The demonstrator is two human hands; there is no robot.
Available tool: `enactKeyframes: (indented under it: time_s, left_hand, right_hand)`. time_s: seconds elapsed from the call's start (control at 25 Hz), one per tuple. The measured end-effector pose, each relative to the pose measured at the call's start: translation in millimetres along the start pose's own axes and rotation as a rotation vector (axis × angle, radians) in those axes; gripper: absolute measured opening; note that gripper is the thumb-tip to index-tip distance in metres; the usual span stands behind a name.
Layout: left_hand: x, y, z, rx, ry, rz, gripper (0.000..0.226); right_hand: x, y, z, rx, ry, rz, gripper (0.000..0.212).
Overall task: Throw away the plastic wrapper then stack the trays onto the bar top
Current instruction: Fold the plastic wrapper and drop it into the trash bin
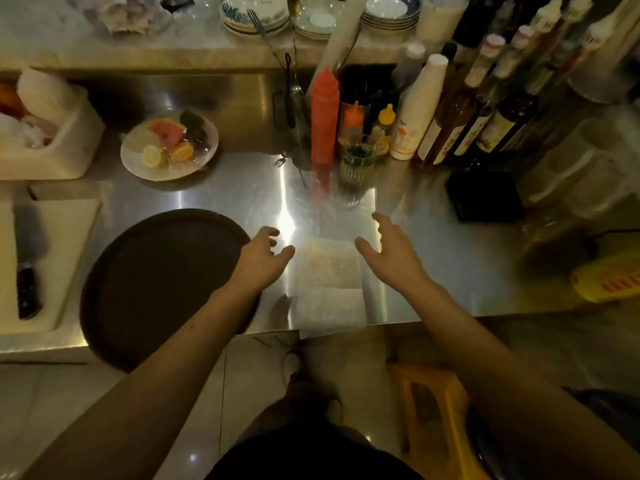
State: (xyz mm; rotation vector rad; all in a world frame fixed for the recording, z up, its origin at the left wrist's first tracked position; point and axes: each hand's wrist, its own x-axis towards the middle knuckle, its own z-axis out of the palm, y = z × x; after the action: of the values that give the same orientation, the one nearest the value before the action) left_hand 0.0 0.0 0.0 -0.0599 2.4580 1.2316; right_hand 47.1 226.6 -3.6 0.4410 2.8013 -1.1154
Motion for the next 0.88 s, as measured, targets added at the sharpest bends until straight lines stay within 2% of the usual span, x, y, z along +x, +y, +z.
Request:
enactKeyframes:
  time_s: [0.24, 0.4, 0.64, 0.8, 0.88]
  left_hand:
    - [20.4, -43.2, 27.5, -0.043, -0.214, -0.248, 0.057]
    - [28.4, -61.3, 39.1, -0.101, -0.272, -0.302, 0.056]
    - [25.7, -70.1, 52.1, -0.200, -0.285, -0.378, 0.053]
    - [37.5, -88.0, 68.1, -0.258, -0.212, -0.439, 0.055]
    - [35.2, -78.4, 69.7, -0.267, -0.161, -0.468, 0.046]
  right_hand:
    - [1.4, 17.3, 38.3, 0.087, -0.070, 0.333, 0.063]
    - [-2.3, 28.3, 54.0, 0.137, -0.070, 0.503, 0.058]
    - [-6.4, 36.9, 66.3, 0.254, -0.096, 0.679, 0.048]
    - [0.2, 44.4, 70.3, 0.286, -0.112, 0.706, 0.041]
    - [2.3, 45.2, 69.8, 0.324, -0.121, 0.708, 0.038]
